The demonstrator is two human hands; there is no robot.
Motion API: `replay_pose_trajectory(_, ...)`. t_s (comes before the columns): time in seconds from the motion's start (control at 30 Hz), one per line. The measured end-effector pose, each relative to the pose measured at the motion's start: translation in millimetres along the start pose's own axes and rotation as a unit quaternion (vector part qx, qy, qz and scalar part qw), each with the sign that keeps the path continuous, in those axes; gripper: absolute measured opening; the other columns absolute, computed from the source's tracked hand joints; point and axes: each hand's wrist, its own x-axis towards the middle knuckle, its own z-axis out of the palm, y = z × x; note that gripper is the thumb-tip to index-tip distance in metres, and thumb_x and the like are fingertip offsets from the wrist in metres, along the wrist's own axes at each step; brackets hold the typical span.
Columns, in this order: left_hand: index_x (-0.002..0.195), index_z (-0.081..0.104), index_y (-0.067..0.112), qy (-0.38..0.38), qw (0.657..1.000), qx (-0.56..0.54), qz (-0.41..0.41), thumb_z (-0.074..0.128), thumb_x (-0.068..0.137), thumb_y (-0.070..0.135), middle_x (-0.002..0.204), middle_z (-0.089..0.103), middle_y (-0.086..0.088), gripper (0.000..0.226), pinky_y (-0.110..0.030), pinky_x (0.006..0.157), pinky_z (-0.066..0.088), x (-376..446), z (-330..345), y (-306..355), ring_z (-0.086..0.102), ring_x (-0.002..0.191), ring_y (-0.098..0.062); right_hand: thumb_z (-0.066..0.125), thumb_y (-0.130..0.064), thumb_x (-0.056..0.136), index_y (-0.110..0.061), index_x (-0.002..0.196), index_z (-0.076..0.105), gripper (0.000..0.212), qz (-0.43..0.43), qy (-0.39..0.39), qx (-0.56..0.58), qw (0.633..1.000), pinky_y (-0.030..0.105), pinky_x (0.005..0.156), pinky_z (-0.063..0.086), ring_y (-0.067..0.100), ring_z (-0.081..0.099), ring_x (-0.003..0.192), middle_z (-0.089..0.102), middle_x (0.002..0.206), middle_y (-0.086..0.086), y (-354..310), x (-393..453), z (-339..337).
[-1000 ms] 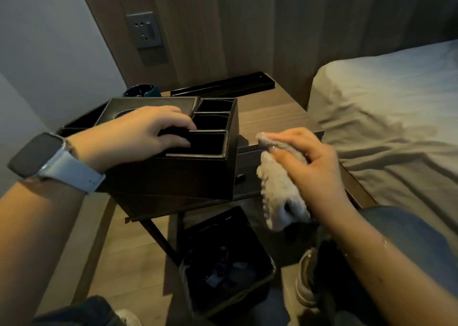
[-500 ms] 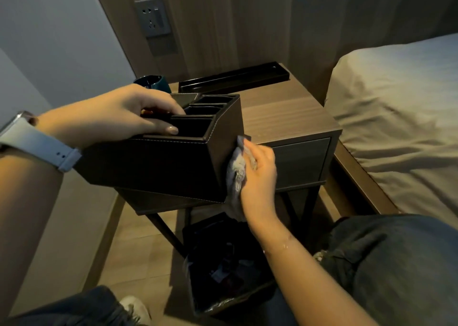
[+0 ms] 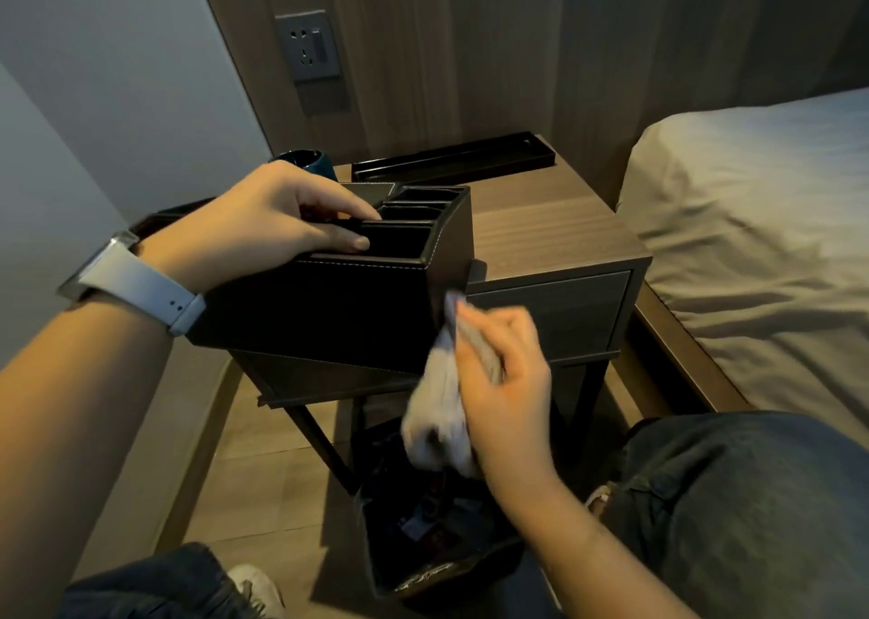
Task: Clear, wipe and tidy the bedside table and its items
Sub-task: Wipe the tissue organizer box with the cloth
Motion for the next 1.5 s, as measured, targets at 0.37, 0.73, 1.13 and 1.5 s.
replay_pose_trajectory(0.37, 0.113, 0.069, 0.025, 0.096, 0.984, 0.131, -0.069, 0.068, 0.086, 0.034, 0.106, 0.063, 0.005, 0.029, -0.026, 0.089, 0.043, 77.7, 45.8, 46.2, 0.055, 0.105, -0.013, 0.062, -0.009, 0.090, -0.029, 0.104, 0.069, 0.025, 0.129, 0.059, 0.001, 0.990, 0.019, 0.087, 0.048, 0.000, 0.062, 0.098, 0.063, 0.104, -0.006, 16.0, 1.5, -64.2)
replay_pose_trajectory(0.73, 0.114, 0.061, 0.028, 0.422, 0.881, 0.199, -0.079, 0.053, 0.090, 0.035, 0.114, 0.062, 0.002, 0.027, -0.044, 0.096, 0.041, -20.3, 22.1, 6.1, 0.054, 0.111, -0.025, 0.064, -0.014, 0.089, -0.032, 0.110, 0.067, 0.028, 0.131, -0.030, -0.012, 0.991, 0.018, 0.088, 0.050, -0.001, 0.061, 0.103, 0.063, 0.106, -0.017, 15.4, -5.4, -49.4)
replay_pose_trajectory(1.13, 0.117, 0.058, 0.025, 0.268, 0.844, -0.395, -0.244, 0.047, 0.099, 0.028, 0.116, 0.063, 0.001, 0.021, -0.032, 0.076, 0.057, -51.0, 76.9, -18.6, 0.064, 0.104, -0.017, 0.071, -0.013, 0.083, -0.030, 0.095, 0.062, 0.022, 0.100, -0.127, -0.082, 0.983, 0.023, 0.077, 0.052, 0.002, 0.062, 0.094, 0.065, 0.098, -0.016, -11.5, 0.1, -36.2)
replay_pose_trajectory(1.5, 0.136, 0.046, 0.026, 0.134, 0.874, -0.412, -0.219, 0.047, 0.099, 0.013, 0.128, 0.056, 0.004, 0.039, -0.029, 0.085, 0.053, -44.7, 74.1, -28.1, 0.058, 0.108, -0.010, 0.072, -0.017, 0.082, -0.038, 0.101, 0.058, 0.031, -0.047, -0.231, -0.244, 0.941, 0.013, 0.085, 0.046, -0.006, 0.053, 0.106, 0.055, 0.108, -0.025, -49.9, 11.7, -23.7)
